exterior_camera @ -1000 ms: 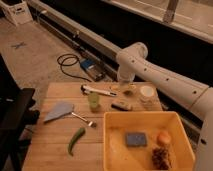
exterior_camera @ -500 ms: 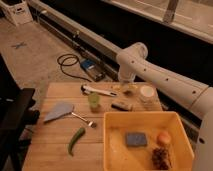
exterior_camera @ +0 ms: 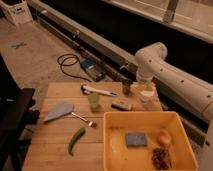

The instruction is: Place banana in paper cup

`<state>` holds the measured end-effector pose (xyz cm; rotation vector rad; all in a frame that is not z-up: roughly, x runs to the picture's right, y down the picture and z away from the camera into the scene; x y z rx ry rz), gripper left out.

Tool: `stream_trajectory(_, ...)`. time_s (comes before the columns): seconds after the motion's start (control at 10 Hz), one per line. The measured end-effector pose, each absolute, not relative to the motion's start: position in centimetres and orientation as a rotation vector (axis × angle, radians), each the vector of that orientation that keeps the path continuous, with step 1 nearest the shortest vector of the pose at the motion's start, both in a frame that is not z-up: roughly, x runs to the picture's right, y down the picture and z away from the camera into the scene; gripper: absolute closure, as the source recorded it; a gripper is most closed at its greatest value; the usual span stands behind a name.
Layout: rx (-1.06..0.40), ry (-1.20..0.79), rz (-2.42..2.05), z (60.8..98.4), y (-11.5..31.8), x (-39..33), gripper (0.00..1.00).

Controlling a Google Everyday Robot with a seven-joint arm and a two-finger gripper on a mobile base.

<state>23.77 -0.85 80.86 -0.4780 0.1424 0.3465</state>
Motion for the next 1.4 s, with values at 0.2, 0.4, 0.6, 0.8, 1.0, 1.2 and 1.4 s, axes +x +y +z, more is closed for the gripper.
stream_trajectory(0.2, -0.487, 0.188, 0.435, 81.9, -0.8, 27.9, 0.61)
stream_trajectory(0.4, -0.491, 0.204, 0.506, 83.6, -1.3, 30.0, 0.42)
stream_trajectory(0.6, -0.493, 0.195, 0.514, 84.3, -1.7, 30.0, 0.38)
stream_trajectory(0.8, -0.491, 0.176, 0.516, 84.6, -1.7, 28.5, 0.38)
stream_trajectory(1.0, -0.493, 0.122, 0.515, 85.0, -1.5, 25.8, 0.38)
stream_trajectory(1.2, -0.505, 0.096, 0.501, 85.5, -0.9, 24.5, 0.38)
stream_trajectory(1.4, -0.515, 0.084, 0.496, 86.0, -0.6, 23.6, 0.38)
